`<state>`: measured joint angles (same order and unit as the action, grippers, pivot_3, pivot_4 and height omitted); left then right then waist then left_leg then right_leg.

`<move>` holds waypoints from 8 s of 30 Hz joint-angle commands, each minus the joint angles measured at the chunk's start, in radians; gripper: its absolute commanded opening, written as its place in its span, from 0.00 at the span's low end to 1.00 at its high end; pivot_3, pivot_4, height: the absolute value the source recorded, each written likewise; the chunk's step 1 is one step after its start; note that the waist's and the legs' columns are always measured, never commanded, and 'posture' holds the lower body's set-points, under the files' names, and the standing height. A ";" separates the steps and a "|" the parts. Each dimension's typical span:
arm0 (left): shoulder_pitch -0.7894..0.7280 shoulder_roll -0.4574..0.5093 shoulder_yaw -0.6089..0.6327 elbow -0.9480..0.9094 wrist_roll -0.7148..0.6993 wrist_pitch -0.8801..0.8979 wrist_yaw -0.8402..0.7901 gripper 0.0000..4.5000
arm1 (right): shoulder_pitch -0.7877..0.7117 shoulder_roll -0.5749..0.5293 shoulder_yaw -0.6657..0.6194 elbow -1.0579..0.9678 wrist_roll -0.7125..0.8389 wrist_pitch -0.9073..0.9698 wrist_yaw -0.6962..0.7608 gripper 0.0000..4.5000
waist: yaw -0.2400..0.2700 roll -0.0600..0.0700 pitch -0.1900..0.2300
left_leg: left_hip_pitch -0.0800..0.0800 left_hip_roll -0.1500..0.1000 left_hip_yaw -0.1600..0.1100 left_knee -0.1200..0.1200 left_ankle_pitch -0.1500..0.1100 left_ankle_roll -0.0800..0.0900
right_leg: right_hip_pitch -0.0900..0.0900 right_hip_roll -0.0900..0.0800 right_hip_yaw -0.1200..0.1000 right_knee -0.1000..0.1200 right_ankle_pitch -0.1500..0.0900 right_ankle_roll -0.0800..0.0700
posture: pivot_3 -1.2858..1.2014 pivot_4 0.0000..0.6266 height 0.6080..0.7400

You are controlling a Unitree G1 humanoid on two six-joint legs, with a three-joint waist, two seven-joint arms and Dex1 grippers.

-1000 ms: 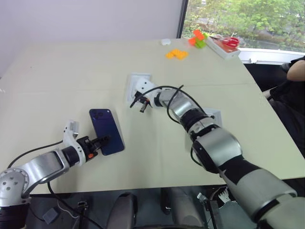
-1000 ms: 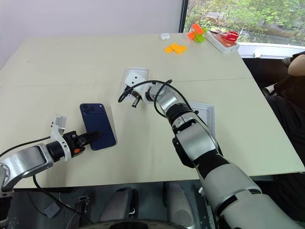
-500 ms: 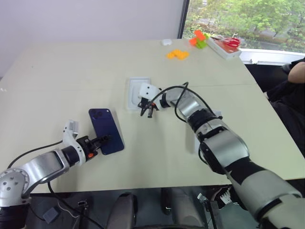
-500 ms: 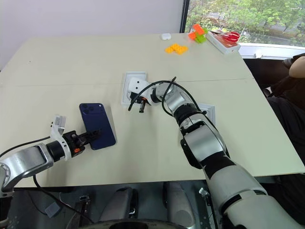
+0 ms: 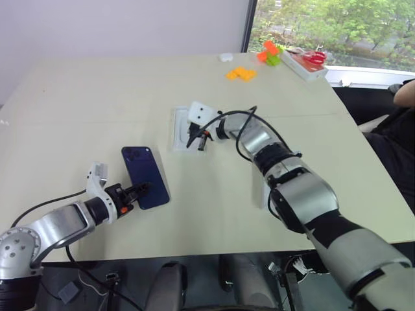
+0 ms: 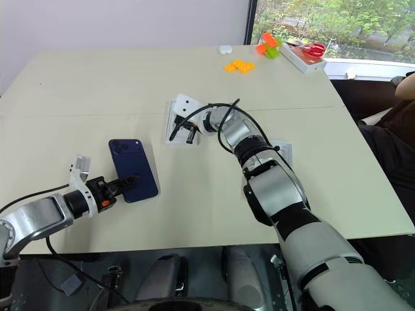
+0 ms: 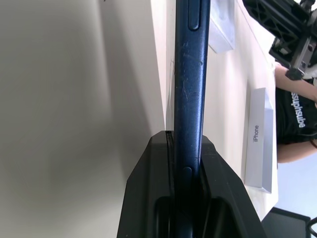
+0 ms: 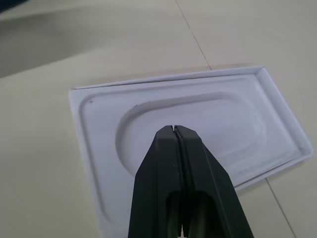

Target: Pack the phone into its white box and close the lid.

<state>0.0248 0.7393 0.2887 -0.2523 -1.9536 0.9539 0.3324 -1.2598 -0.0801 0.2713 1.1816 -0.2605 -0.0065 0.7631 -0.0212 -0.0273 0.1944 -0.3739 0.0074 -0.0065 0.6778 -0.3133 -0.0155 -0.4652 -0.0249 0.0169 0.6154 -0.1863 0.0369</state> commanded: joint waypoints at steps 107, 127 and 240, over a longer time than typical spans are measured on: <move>-0.051 -0.025 -0.053 -0.004 -0.019 -0.001 -0.026 0.00 | 0.633 -0.509 0.144 -1.417 0.151 0.386 0.346 0.01 | 0.005 -0.001 -0.001 | 0.001 -0.007 -0.002 0.002 0.005 -0.008 | 0.005 -0.001 -0.004 0.002 0.000 0.000 | 0.52 0.24 0.89; -0.070 -0.026 -0.055 -0.001 -0.019 -0.001 -0.017 0.00 | 0.626 -0.460 0.187 -1.315 0.102 0.363 0.298 0.01 | 0.008 -0.001 -0.001 | 0.001 -0.007 -0.002 0.003 0.005 -0.009 | 0.004 -0.001 -0.004 0.002 0.001 0.000 | 0.52 0.24 0.89; -0.059 -0.038 -0.062 0.011 -0.019 -0.026 -0.007 0.00 | 0.561 -0.413 0.093 -1.399 0.133 0.458 0.378 0.19 | 0.010 -0.002 -0.001 | 0.001 -0.009 -0.011 0.003 0.006 -0.009 | 0.006 -0.002 -0.005 0.001 0.001 0.000 | 0.52 0.24 0.89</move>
<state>-0.0160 0.6884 0.2108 -0.2238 -1.9532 0.9276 0.3428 -0.6983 -0.4619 0.4040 -0.1733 -0.1861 0.4862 1.0927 -0.0110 -0.0290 0.1932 -0.3733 -0.0019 -0.0180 0.6806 -0.3076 -0.0248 -0.4589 -0.0274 0.0113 0.6163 -0.1858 0.0371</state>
